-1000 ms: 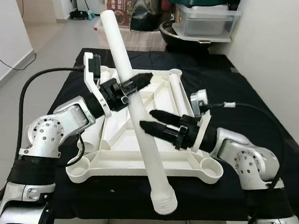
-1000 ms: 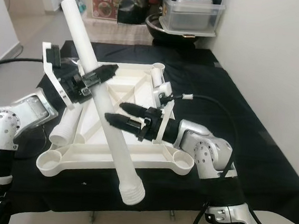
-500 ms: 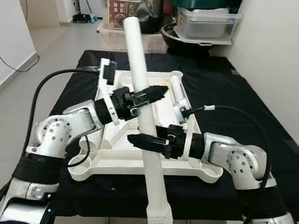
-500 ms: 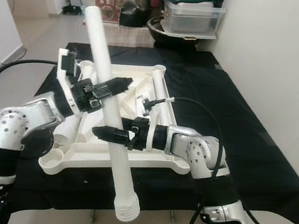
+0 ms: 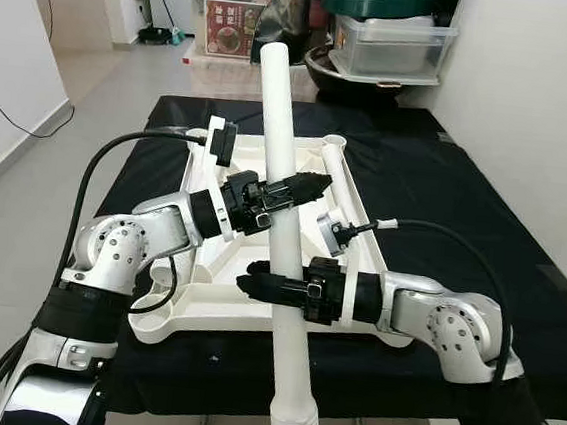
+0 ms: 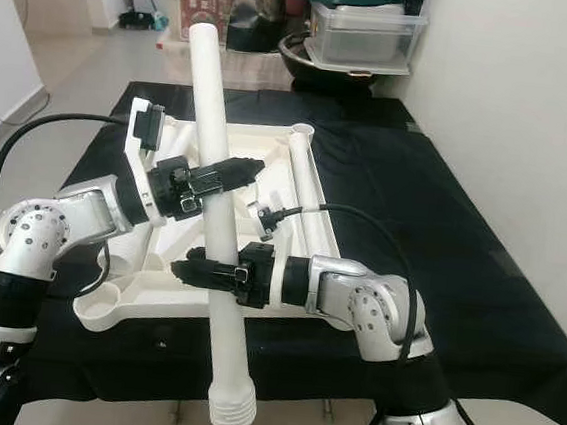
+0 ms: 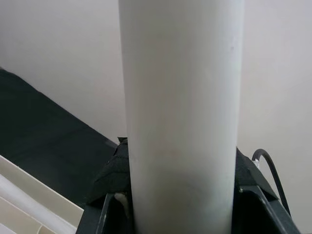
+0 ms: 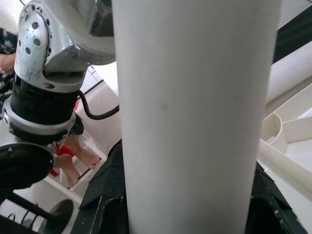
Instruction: Building children table
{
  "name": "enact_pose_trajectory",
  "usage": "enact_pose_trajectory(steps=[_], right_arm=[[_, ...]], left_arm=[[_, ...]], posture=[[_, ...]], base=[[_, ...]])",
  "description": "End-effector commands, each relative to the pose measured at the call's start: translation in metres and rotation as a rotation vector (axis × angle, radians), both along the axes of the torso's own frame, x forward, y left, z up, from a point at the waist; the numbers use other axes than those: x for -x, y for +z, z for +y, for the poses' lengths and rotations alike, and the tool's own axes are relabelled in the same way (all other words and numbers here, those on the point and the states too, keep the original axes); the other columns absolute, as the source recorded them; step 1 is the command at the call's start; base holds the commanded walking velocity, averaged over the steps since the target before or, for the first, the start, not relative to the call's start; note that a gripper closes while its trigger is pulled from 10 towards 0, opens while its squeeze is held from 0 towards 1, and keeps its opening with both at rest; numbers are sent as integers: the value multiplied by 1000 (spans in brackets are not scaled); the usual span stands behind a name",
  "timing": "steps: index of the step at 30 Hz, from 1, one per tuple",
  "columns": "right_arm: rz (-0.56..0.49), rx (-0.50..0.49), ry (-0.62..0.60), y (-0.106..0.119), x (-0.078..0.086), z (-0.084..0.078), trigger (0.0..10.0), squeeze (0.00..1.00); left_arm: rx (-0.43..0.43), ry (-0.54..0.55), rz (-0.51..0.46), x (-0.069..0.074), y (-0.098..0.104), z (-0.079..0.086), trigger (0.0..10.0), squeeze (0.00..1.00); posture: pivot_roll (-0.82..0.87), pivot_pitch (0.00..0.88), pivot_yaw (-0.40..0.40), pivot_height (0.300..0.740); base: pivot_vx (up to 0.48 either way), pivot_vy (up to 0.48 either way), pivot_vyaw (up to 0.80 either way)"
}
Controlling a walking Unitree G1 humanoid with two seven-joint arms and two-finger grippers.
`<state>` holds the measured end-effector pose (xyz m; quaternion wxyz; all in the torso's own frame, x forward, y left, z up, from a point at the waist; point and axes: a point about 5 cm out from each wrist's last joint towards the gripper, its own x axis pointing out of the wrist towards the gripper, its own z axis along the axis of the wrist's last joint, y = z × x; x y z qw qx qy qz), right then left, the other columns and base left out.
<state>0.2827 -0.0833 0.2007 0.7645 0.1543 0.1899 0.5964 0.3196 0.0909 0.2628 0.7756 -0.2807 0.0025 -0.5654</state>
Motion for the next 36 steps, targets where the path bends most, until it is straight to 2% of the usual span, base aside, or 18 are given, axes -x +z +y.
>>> enact_pose_trajectory(steps=[1,6,7,13,16,18,19,21,22,25,27,29,30,32,34,35,36], right_arm=[[-7,-50,77,6,9,15,0,0],[-14,-71,54,8,8,15,0,0],[-14,-75,50,8,8,15,0,0],[-15,-81,39,10,7,12,0,0],[-15,-94,19,11,6,9,0,0],[-21,-104,-8,12,3,3,0,0],[-21,-104,-8,12,3,3,0,0],[-32,-113,-44,14,-1,-6,0,0],[-39,-120,-90,15,-6,-15,0,0],[-42,-126,-130,16,-11,-23,0,0],[-63,-156,-234,23,-21,-42,0,0],[-94,-186,-315,32,-28,-54,0,0],[-94,-186,-315,32,-28,-54,0,0],[-126,-212,-395,42,-38,-64,0,0],[-151,-225,-460,50,-46,-70,0,0],[-151,-225,-460,50,-46,-70,0,0],[-188,-214,-527,55,-53,-74,0,0]], left_arm=[[29,8,-26,-2,7,-5,10000,0],[24,42,-41,-3,4,-5,10000,0],[17,65,-55,-4,3,-4,10000,1000],[11,47,-107,-1,5,-5,10000,1000],[24,61,-140,0,13,0,10000,1000],[36,124,-138,-6,20,11,10000,1000],[36,124,-138,-6,20,11,10000,1000],[47,197,-121,-13,24,24,10000,1000],[83,219,-120,-13,29,34,10000,0],[114,229,-129,-11,35,42,10000,0],[183,283,-169,-3,48,63,10000,0],[210,346,-203,3,53,75,10000,0],[210,346,-203,3,53,75,10000,0],[234,416,-225,9,55,83,10000,0],[220,507,-263,15,53,87,10000,0],[220,507,-263,15,53,87,10000,0],[166,594,-284,15,47,90,10000,0]], posture=[[-40,0,7,740],[-40,0,6,740],[-40,0,6,740],[-37,0,0,740],[-36,0,-2,740],[-34,0,-5,740],[-34,0,-5,740],[-33,0,-6,740],[-37,0,-6,740],[-37,0,-6,740],[-30,0,-13,740],[-31,0,-10,740],[-31,0,-10,740],[-29,0,-14,740],[-21,0,-19,740],[-21,0,-19,740],[-16,0,-22,740]], base=[[0,0,0],[0,0,0],[0,0,0],[0,0,0],[0,0,0],[0,0,0],[0,0,0],[0,0,0],[0,0,0],[0,0,0],[0,0,0],[0,0,0],[0,0,0],[0,0,0],[0,0,0],[0,0,0],[0,0,0]])
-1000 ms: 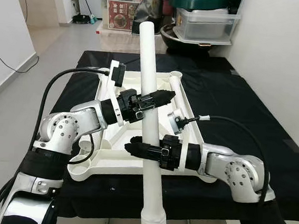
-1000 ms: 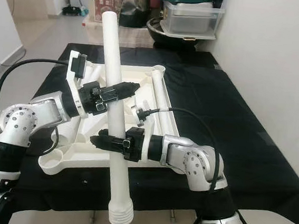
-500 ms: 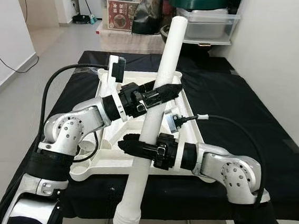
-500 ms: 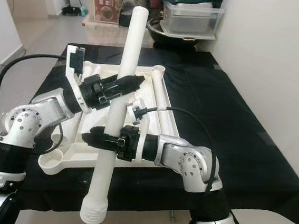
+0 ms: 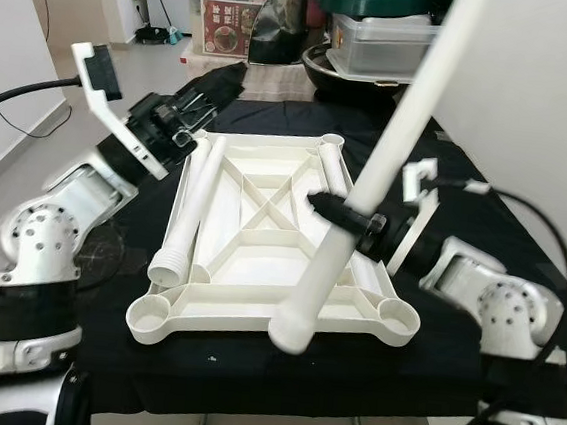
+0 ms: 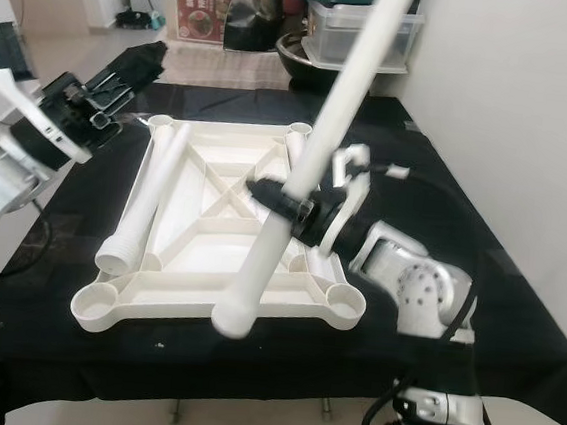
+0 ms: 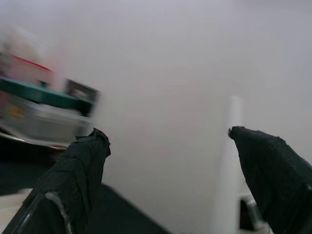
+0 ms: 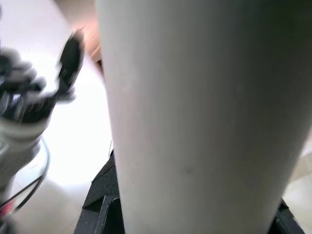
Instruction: Building children table
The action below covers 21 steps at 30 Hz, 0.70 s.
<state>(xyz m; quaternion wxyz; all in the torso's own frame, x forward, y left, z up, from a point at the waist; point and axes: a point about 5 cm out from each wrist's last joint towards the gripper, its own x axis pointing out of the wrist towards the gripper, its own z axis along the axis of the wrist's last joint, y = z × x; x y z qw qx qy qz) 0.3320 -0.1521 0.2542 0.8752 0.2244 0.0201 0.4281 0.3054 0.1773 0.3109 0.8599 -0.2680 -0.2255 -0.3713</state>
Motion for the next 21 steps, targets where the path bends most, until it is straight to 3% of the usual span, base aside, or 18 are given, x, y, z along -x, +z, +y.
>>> enact_pose_trajectory(steps=[1,2,3,4,5,6,7,8,9,10,11,13,16,19,21], right_arm=[[-33,9,-104,6,-9,-7,0,0],[-45,14,-133,8,-12,-9,0,0],[-85,0,-207,18,-19,-14,0,0],[-85,0,-207,18,-19,-14,0,0],[-110,-16,-253,25,-24,-18,0,0],[-126,-26,-283,30,-26,-20,0,0],[-126,-26,-283,30,-26,-20,0,0],[-206,-18,-339,43,-29,-20,0,0],[-241,-14,-352,48,-27,-19,0,0],[-241,-14,-352,48,-27,-19,0,0],[-262,-13,-359,51,-26,-18,0,0],[-287,6,-371,53,-23,-17,0,0],[-297,13,-379,53,-24,-16,0,0],[-357,-20,-419,63,-17,-18,0,0],[-357,-20,-419,63,-17,-18,0,0]], left_arm=[[-54,128,-8,1,-6,5,10000,0],[-73,162,-5,2,-9,7,10000,0],[-35,173,107,-3,-25,12,7176,0],[-35,173,107,-3,-25,12,7176,0],[2,168,190,-5,-37,15,7176,0],[26,164,245,-6,-45,16,10000,0],[26,164,245,-6,-45,16,10000,0],[-91,162,538,-10,-97,6,10000,0],[-191,228,655,-8,-125,3,10000,0],[-191,228,655,-8,-125,3,10000,0],[-259,278,719,-5,-143,2,10000,0],[-328,366,758,-2,-159,3,10000,0],[-337,391,759,-1,-163,3,10000,0],[-480,442,807,2,-182,-6,10000,0],[-480,442,807,2,-182,-6,10000,0]], posture=[[-16,0,-22,740],[-16,0,-22,740],[2,0,-31,740],[2,0,-31,740],[2,0,-31,740],[2,0,-31,740],[2,0,-31,740],[22,0,-40,740],[31,0,-45,740],[31,0,-45,740],[31,0,-45,740],[27,0,-40,740],[27,0,-40,740],[18,0,-28,740],[18,0,-28,740]], base=[[0,0,0],[0,0,0],[0,0,0],[0,0,0],[0,0,0],[0,0,0],[0,0,0],[0,0,0],[0,0,0],[0,0,0],[0,0,0],[0,0,0],[0,0,0],[0,0,0],[0,0,0]])
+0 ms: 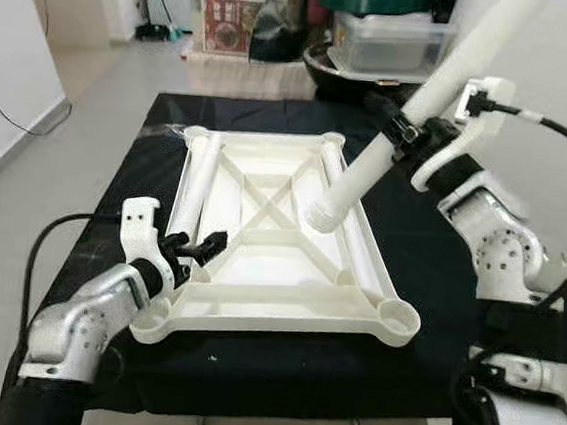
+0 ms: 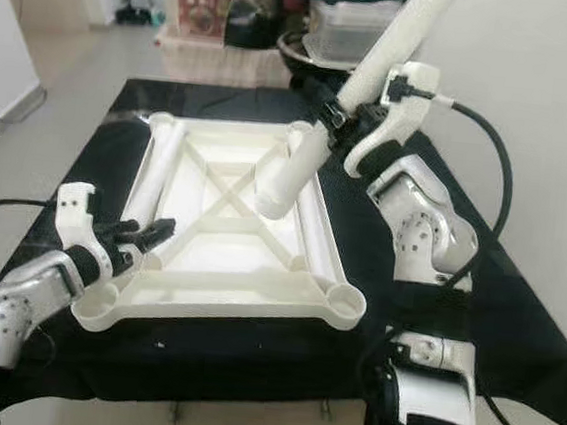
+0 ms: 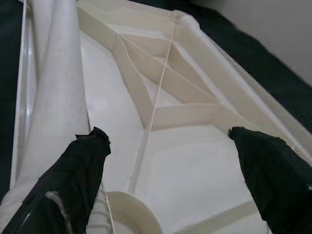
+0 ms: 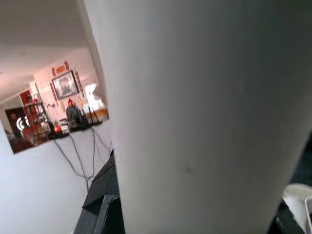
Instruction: Building children table
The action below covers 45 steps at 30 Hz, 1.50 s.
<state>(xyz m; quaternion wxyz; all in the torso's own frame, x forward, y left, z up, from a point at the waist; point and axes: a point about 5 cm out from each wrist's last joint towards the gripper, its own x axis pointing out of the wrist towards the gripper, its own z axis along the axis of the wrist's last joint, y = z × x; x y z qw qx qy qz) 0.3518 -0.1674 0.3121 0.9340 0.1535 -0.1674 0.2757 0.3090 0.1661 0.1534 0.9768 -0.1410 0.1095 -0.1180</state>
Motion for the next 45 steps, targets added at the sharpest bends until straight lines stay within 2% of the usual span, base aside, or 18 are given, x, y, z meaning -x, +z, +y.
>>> enact_pose_trajectory(steps=[1,5,9,10,11,12,13,14,16,20,21,23,24,26,29,33,37,45], right_arm=[[-48,-18,-22,6,4,-2,0,0],[-81,-50,-54,8,6,-2,0,0],[-91,-58,-55,9,8,-2,0,0],[-91,-57,-51,8,8,0,0,0],[-91,-57,-51,8,8,0,0,0],[-90,-56,-47,7,8,1,0,0],[-90,-56,-47,7,8,1,0,0],[-88,-57,-43,6,8,3,0,0],[-85,-58,-35,4,8,6,0,0],[-83,-61,-27,3,8,9,0,0],[-83,-60,-8,3,10,12,0,0],[-84,-59,0,2,11,13,0,0],[-113,-54,51,3,15,17,0,0],[-125,-53,72,4,17,18,0,0],[-157,-59,167,6,24,24,0,0],[-202,-23,354,7,38,38,0,0],[-211,5,427,4,44,47,0,0],[-209,120,629,-9,59,76,0,0]], left_arm=[[-65,36,120,7,-27,3,10000,0],[-166,-11,80,11,-25,-13,10000,0],[-215,-28,45,12,-22,-17,10000,0],[-268,-25,-79,9,-9,-18,10000,0],[-268,-25,-79,9,-9,-18,10000,0],[-318,-26,-199,7,5,-19,10000,0],[-318,-26,-199,7,5,-19,10000,0],[-346,-40,-300,7,16,-21,10000,0],[-354,-71,-379,9,25,-25,10000,0],[-356,-120,-408,14,26,-33,10000,0],[-344,-193,-444,21,27,-45,10000,0],[-335,-217,-454,23,28,-49,10000,0],[-275,-267,-449,26,29,-53,10000,0],[-247,-284,-445,27,30,-54,10000,0],[-187,-326,-449,28,34,-52,10000,0],[-193,-356,-487,25,38,-41,10000,0],[-202,-390,-493,24,42,-37,10000,0],[-203,-563,-513,22,54,-32,10000,0]], posture=[[13,0,-21,740],[9,0,-19,740],[9,0,-19,740],[7,0,-23,740],[7,0,-23,740],[13,0,-27,740],[13,0,-27,740],[13,0,-28,740],[11,0,-28,740],[11,0,-28,740],[6,0,-28,740],[6,0,-28,740],[4,0,-27,740],[4,0,-27,740],[1,0,-30,740],[7,0,-37,740],[12,0,-43,740],[14,0,-43,740]], base=[[0,0,0],[0,0,0],[0,0,0],[0,0,0],[0,0,0],[0,0,0],[0,0,0],[0,0,0],[0,0,0],[0,0,0],[0,0,0],[0,0,0],[0,0,0],[0,0,0],[0,0,0],[0,0,0],[0,0,0],[0,0,0]])
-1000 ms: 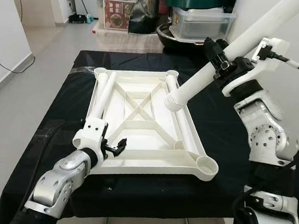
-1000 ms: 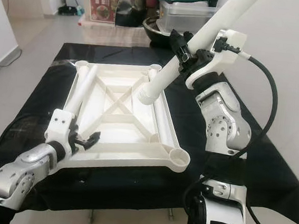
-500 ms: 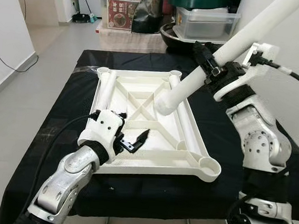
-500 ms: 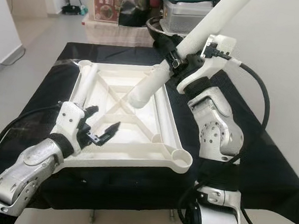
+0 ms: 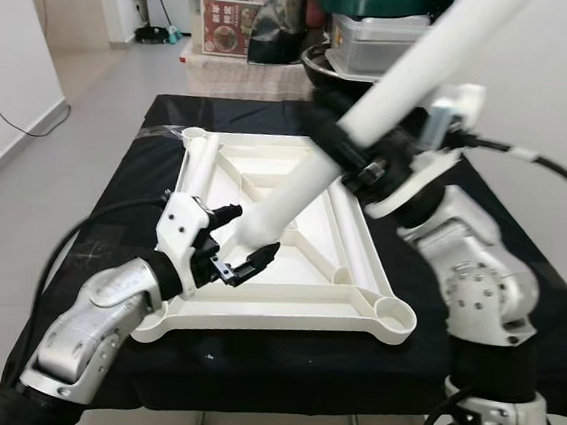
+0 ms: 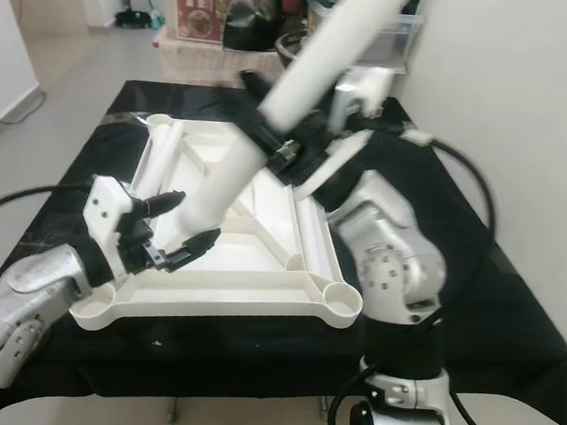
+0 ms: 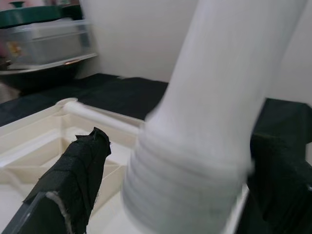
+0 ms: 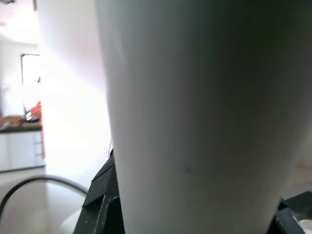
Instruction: Building children table
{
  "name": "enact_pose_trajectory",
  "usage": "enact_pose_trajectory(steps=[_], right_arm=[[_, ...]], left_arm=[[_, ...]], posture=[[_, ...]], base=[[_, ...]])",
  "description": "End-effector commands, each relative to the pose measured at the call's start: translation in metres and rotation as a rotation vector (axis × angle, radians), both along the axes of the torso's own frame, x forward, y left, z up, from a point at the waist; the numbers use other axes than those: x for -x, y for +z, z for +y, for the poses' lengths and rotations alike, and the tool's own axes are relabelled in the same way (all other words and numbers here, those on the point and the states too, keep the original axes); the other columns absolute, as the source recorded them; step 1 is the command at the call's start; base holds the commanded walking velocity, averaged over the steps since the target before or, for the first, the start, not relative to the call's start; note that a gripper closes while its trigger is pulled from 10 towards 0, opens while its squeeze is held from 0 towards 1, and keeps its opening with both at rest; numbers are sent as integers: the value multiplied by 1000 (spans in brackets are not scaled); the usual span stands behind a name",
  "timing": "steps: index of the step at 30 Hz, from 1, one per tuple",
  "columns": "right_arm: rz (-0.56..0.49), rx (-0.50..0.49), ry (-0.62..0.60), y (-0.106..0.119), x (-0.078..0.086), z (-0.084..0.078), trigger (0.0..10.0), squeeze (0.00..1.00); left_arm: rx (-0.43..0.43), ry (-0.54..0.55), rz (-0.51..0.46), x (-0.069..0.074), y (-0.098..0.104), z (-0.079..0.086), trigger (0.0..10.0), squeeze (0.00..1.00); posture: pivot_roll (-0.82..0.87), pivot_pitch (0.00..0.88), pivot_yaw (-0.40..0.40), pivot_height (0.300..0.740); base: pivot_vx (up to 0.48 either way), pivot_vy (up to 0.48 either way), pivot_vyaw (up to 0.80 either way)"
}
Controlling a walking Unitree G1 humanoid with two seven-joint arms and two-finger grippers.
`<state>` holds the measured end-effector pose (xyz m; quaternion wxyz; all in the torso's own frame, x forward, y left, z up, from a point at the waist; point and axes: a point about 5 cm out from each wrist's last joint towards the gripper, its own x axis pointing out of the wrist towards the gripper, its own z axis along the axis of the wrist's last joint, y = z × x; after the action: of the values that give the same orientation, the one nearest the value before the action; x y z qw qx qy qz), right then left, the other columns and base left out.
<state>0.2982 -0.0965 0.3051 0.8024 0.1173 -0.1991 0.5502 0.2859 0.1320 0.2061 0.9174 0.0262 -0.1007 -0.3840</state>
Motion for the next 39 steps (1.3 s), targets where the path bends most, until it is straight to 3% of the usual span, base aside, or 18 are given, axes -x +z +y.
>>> enact_pose_trajectory(steps=[1,6,11,19,34,39], right_arm=[[-1,23,54,-2,5,5,0,0],[-4,26,94,-2,10,9,0,0],[-23,38,165,-2,19,16,0,0],[-52,35,215,4,23,17,0,0],[-91,63,387,3,37,28,0,0],[-82,79,445,-1,41,30,0,0]], left_arm=[[-10,-36,15,-1,1,2,10000,0],[-31,-74,31,-2,-1,2,10000,0],[-90,-185,92,-4,-8,-1,10000,0],[-142,-348,184,8,-19,-3,10000,0],[-160,-499,197,13,-5,-4,10000,0],[-198,-597,187,22,3,-9,10000,0]], posture=[[14,0,-43,740],[11,0,-40,740],[3,0,-28,740],[4,0,-24,740],[14,0,-22,740],[24,0,-32,740]], base=[[0,0,0],[0,0,0],[0,0,0],[0,0,0],[0,0,0],[0,0,0]])
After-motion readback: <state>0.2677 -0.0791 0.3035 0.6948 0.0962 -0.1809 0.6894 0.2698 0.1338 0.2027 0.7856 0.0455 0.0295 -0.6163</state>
